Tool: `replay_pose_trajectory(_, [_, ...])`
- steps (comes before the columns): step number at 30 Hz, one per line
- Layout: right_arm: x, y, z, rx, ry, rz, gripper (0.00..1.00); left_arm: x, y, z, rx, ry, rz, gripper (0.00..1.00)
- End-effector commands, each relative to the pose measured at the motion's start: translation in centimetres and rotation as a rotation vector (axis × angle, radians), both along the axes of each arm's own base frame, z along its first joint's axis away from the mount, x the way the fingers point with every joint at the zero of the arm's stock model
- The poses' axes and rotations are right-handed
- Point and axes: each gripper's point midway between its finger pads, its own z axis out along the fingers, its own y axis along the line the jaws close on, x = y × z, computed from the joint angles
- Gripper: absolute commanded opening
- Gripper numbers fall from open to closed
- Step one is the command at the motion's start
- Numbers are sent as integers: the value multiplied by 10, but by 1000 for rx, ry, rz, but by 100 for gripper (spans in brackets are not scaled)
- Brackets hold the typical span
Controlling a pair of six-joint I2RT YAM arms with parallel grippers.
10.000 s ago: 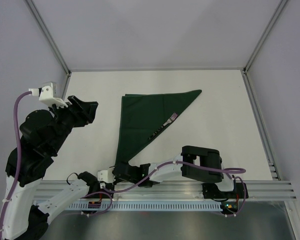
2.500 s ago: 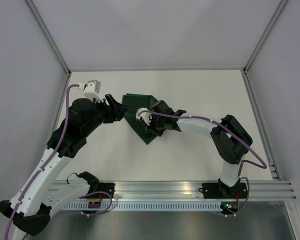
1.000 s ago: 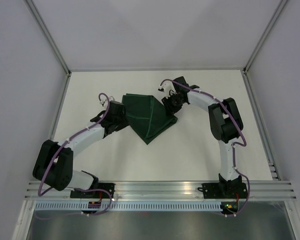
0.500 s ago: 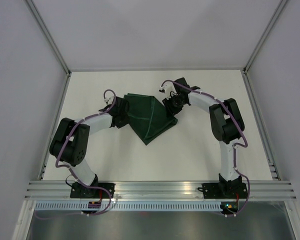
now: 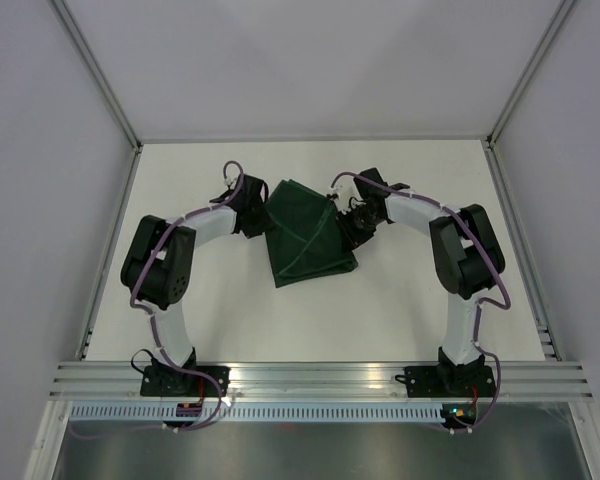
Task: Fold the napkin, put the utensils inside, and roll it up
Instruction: Fold the napkin, then roll the napkin with the utensil
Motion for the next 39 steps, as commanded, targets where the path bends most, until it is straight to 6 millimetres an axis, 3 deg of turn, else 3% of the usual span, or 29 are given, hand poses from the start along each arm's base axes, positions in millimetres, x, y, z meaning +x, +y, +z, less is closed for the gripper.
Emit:
replay_pose_trajectory(1, [-33,-13,0,-29,102,-27,34,9,-11,-2,-4,18,-97,42])
replay_pose_trajectory(13, [-65,-20,11,-15,150,-24,34,42,-49,12,-84,2,-230,47])
replay_pose_trajectory(19, [-59,-24,22,-24,99,-38,35,49,-55,25,-98,-28,-257,52])
replay_pose_trajectory(23, [-47,-23,43,-13,20,-49,35,55,-46,49,-86,-87,-250,55])
replay_pose_trajectory(29, [-25,-22,85,13,-110,-68,39,59,-26,113,-91,-215,-237,58])
replay_pose_trajectory(30, [-23,-22,94,17,-132,-68,39,54,-22,128,-96,-245,-238,58])
replay_pose_trajectory(33, [-18,-22,112,32,-189,-68,42,41,-14,143,-95,-275,-236,60])
replay_pose_trajectory(35, [-15,-26,120,22,-230,-69,46,25,-10,172,-117,-340,-243,60])
replay_pose_trajectory(36, [-14,-26,122,22,-240,-62,48,22,-10,166,-119,-329,-244,61])
replay_pose_trajectory(37, [-14,-27,124,10,-261,-43,49,15,-9,187,-133,-383,-249,61])
replay_pose_trajectory(39, [-17,-30,124,-4,-286,-27,54,4,-5,196,-139,-409,-249,62])
